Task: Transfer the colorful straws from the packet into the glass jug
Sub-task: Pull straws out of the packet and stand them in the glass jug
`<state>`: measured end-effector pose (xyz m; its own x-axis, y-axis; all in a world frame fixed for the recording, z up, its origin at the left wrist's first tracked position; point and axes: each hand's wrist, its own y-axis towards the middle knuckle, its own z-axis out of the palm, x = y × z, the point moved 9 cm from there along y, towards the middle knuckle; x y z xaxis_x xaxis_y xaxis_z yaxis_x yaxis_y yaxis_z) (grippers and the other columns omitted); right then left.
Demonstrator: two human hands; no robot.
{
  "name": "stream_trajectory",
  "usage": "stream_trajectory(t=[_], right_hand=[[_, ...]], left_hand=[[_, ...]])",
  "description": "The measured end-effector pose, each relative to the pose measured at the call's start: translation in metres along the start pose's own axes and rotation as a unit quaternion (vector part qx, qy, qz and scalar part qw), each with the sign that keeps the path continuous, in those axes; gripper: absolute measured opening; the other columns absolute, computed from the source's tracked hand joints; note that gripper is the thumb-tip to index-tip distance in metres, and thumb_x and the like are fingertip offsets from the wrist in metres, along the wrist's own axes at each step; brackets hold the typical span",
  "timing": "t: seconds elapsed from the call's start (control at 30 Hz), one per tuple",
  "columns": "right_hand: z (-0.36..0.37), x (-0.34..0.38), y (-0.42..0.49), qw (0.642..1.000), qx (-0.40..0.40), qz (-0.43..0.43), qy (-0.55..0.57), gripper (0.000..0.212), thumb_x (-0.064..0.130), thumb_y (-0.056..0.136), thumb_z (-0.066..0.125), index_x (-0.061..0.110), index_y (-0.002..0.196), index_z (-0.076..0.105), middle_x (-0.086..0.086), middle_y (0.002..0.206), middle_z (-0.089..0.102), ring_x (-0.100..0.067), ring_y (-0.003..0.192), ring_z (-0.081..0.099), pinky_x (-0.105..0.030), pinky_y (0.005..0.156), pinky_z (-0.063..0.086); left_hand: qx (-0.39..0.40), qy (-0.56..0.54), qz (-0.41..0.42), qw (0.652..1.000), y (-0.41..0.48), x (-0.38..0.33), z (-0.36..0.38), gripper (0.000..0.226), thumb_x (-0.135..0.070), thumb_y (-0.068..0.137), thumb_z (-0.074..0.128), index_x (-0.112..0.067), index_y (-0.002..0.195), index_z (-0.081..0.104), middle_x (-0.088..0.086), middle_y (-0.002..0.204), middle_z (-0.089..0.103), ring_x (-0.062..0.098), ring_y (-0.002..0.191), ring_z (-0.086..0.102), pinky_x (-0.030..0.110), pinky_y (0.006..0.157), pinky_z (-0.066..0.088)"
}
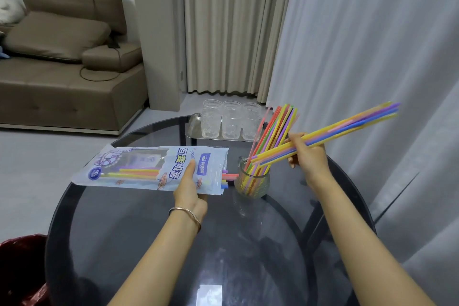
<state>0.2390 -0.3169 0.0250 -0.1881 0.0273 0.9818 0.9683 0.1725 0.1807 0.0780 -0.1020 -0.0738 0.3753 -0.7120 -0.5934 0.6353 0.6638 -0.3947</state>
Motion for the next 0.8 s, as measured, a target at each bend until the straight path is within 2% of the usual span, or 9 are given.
stream_trajectory(t=[0.13,0.27,0.33,0.4,0.53,0.7,0.8], right_hand=[[0.003,0.001,0.028,0.995,0.009,-0.024,-0.096,0.021,0.03,0.09,0.058,0.016,0.075,0.062,0.0,0.059,0.06,0.0,0.036,0.054,-0.014,0.037,0.043],[0.033,0.001,0.044,0.977,0.084,-0.05,-0.192,0.026,0.031,0.09,0.058,0.008,0.08,0.063,-0.003,0.062,0.061,-0.011,0.047,0.057,-0.016,0.039,0.045],[0.052,-0.005,0.044,0.959,0.149,-0.052,-0.233,0.023,0.034,0.089,0.059,0.013,0.079,0.061,-0.003,0.069,0.062,-0.015,0.056,0.059,-0.021,0.044,0.047],[0.065,-0.01,0.044,0.947,0.192,-0.051,-0.254,0.019,0.037,0.087,0.062,0.022,0.076,0.057,0.002,0.072,0.061,-0.013,0.062,0.058,-0.021,0.048,0.044],[0.066,-0.004,0.053,0.955,0.17,-0.067,-0.233,0.019,0.038,0.086,0.063,0.022,0.079,0.058,0.003,0.076,0.062,-0.008,0.068,0.059,-0.02,0.057,0.046],[0.068,-0.006,0.061,0.952,0.135,-0.063,-0.267,0.025,0.037,0.088,0.06,0.019,0.072,0.053,0.002,0.071,0.058,-0.015,0.068,0.059,-0.027,0.062,0.05],[0.071,-0.01,0.063,0.952,0.126,-0.051,-0.274,0.029,0.036,0.088,0.061,0.017,0.069,0.049,0.001,0.069,0.055,-0.02,0.07,0.058,-0.033,0.064,0.052]], left_hand=[[-0.006,0.002,0.005,1.0,0.006,0.002,0.0,0.032,-0.02,0.089,0.061,-0.023,0.121,0.056,0.004,0.114,0.064,0.016,0.084,0.064,0.043,0.083,0.052],[-0.011,0.009,0.013,1.0,0.009,0.002,-0.002,0.034,-0.02,0.089,0.061,-0.024,0.122,0.056,0.003,0.113,0.065,0.017,0.087,0.065,0.05,0.092,0.051],[-0.013,0.009,0.016,1.0,0.011,0.001,-0.002,0.03,-0.021,0.088,0.062,-0.024,0.118,0.056,0.004,0.115,0.065,0.021,0.093,0.065,0.052,0.097,0.048],[-0.009,0.013,0.017,1.0,0.012,0.0,-0.001,0.026,-0.021,0.089,0.061,-0.025,0.114,0.056,0.004,0.116,0.065,0.024,0.1,0.065,0.054,0.095,0.049],[-0.001,0.016,0.024,1.0,0.014,-0.001,0.001,0.025,-0.021,0.089,0.061,-0.025,0.113,0.056,0.002,0.111,0.066,0.016,0.084,0.065,0.042,0.079,0.053],[0.001,0.017,0.018,1.0,0.012,0.002,0.001,0.037,-0.021,0.089,0.06,-0.022,0.126,0.055,0.003,0.111,0.066,0.017,0.086,0.065,0.051,0.089,0.052],[-0.001,0.02,0.018,1.0,0.013,0.002,0.001,0.031,-0.022,0.089,0.061,-0.024,0.12,0.056,0.0,0.104,0.067,0.016,0.084,0.065,0.043,0.08,0.053]])
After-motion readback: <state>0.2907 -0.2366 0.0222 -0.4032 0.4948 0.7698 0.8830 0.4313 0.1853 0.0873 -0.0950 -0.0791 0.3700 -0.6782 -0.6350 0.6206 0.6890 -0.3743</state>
